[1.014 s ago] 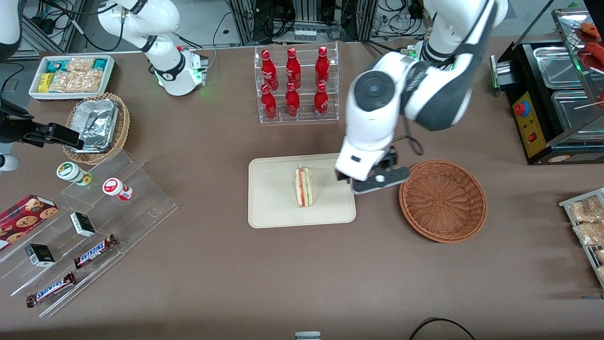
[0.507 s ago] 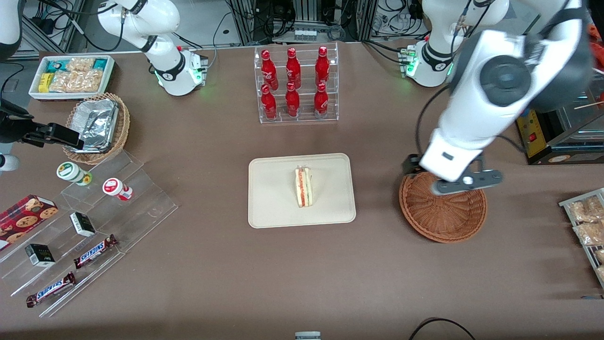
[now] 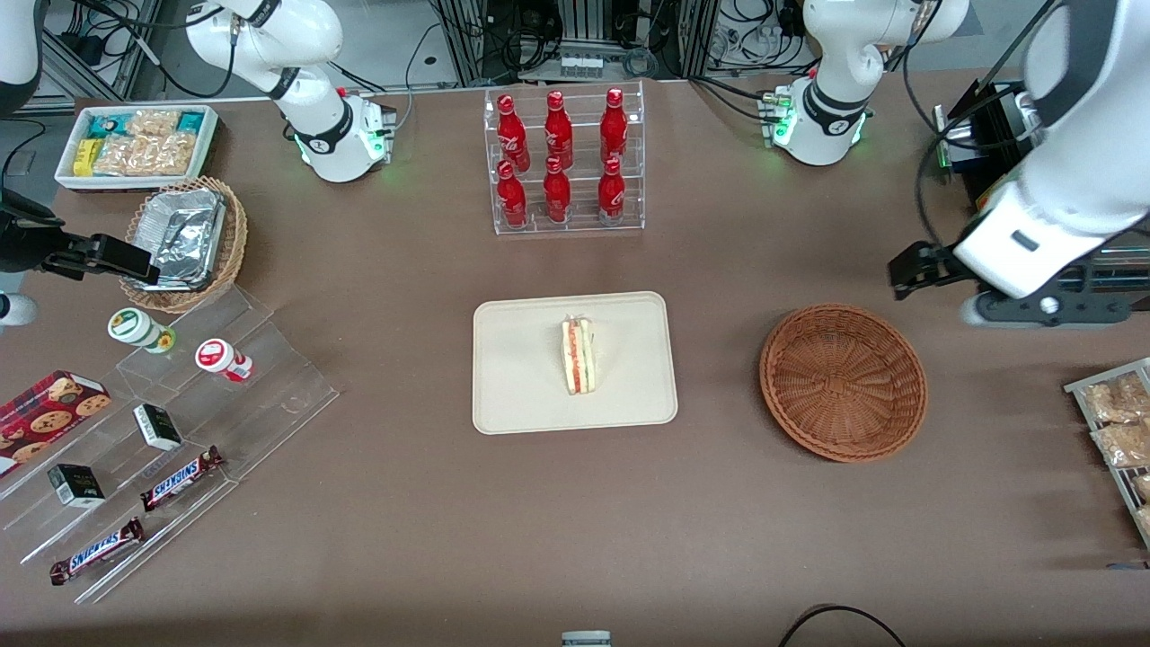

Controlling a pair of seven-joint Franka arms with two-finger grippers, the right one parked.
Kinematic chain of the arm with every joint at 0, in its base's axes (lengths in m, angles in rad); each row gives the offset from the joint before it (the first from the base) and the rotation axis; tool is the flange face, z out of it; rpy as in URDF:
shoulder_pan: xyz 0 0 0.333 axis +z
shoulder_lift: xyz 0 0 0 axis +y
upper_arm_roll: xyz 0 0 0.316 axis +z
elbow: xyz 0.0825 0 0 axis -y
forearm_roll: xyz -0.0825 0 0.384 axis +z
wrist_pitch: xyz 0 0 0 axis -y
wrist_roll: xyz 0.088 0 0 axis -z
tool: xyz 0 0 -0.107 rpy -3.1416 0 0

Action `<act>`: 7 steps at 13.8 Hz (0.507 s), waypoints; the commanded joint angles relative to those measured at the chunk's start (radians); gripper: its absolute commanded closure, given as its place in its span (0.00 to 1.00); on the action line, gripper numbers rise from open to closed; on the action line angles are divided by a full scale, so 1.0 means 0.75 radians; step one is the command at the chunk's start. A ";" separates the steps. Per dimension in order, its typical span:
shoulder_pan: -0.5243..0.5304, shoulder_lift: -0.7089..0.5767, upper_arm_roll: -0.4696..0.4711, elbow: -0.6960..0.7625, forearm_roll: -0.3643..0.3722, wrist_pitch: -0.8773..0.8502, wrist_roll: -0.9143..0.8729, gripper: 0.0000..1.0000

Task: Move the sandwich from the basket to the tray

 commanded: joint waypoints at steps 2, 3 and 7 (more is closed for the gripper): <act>0.075 -0.033 -0.013 -0.046 -0.025 0.000 0.092 0.00; 0.075 -0.016 -0.015 -0.042 -0.023 0.010 0.093 0.00; 0.073 -0.018 -0.015 -0.020 -0.023 0.037 0.104 0.00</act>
